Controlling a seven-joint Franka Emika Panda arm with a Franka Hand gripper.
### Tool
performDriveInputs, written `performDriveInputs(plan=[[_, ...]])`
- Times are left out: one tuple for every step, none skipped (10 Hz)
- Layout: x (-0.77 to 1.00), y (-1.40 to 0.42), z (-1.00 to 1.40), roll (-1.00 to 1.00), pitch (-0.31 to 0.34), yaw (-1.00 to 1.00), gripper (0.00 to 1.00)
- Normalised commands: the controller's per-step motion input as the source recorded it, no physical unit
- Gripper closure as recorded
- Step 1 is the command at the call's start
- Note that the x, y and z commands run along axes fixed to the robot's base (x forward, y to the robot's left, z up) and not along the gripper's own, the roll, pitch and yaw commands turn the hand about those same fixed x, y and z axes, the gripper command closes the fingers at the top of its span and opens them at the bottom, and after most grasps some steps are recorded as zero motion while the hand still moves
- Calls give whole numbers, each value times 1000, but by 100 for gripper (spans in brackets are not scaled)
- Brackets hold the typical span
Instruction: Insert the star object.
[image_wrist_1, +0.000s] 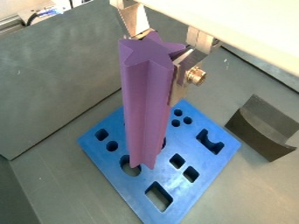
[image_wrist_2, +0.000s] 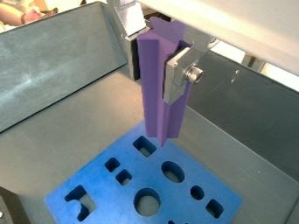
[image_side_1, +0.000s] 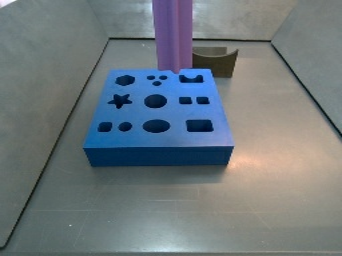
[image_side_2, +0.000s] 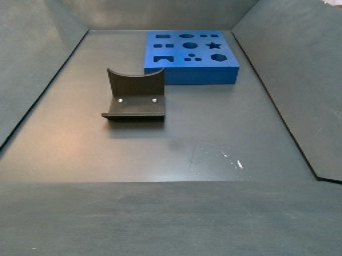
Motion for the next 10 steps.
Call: performDriveInputs(plan=[[0, 0, 0, 0, -13, 0, 100], [-166, 137, -634, 119, -19, 0, 100], [-329, 169, -820, 247, -14, 0, 100], [-411, 177, -769, 276, -21, 6, 100], [-560, 249, -640, 290, 0, 29, 100], [-646, 463, -349, 321, 74, 0, 100], [-543, 480, -254, 320, 144, 0, 100], [-523, 463, -214, 333, 157, 0, 100], [-351, 189, -326, 214, 76, 0, 100], [-157, 0, -306, 0, -74, 0, 100]])
